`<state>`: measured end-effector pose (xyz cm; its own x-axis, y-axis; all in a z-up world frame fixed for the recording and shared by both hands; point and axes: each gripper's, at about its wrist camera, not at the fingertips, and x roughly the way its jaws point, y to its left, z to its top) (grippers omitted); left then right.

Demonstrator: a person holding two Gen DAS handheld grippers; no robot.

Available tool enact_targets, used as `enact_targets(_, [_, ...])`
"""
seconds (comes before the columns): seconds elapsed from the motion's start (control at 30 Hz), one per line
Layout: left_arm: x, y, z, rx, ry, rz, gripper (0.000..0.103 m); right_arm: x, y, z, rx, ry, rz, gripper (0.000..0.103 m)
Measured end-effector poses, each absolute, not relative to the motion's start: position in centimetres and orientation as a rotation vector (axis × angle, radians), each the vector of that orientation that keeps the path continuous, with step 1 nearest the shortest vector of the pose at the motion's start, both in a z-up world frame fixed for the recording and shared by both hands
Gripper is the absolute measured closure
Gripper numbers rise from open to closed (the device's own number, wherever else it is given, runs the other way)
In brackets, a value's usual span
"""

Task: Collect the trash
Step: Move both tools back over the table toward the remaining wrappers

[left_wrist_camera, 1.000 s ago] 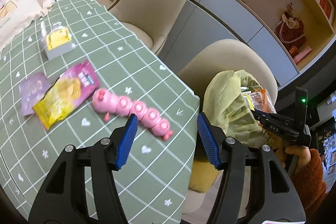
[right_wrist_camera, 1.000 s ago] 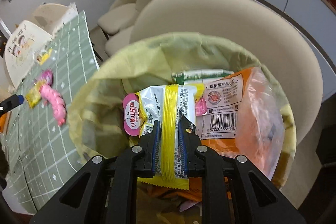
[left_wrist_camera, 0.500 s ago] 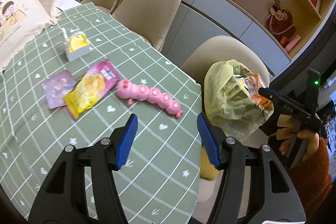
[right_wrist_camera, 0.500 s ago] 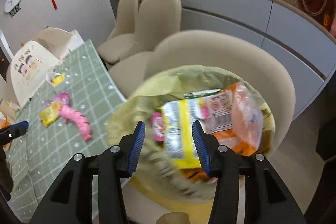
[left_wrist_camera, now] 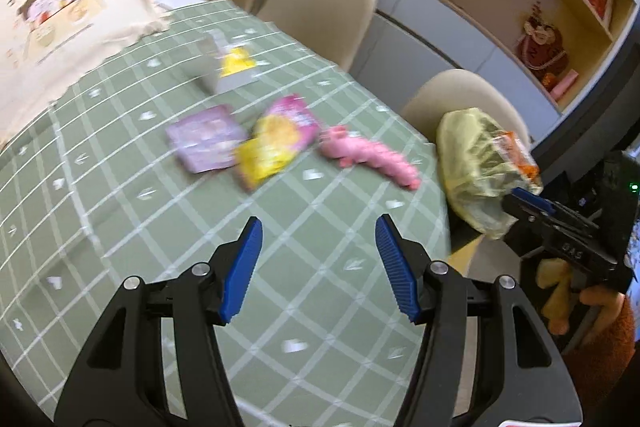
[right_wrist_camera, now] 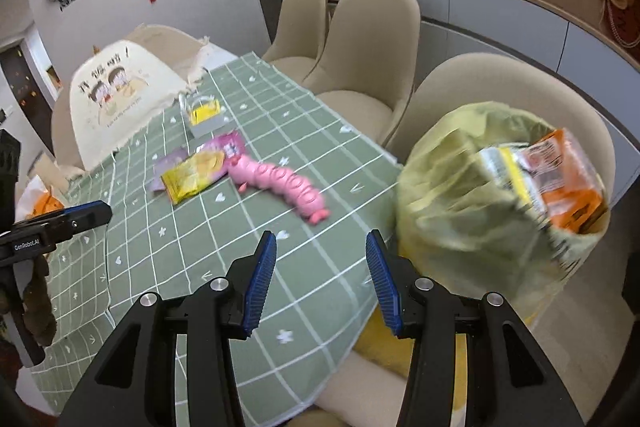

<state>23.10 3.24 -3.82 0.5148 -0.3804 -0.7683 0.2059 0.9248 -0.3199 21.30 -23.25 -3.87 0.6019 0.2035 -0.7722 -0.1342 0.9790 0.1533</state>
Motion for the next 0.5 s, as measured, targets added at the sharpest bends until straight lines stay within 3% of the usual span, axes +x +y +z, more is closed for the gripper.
enact_targets(0.5, [27.6,15.8,-6.9,-0.342,0.939,-0.19,0.047,29.1,-11.1,-8.7,0.168,1.041,0.271,0.059])
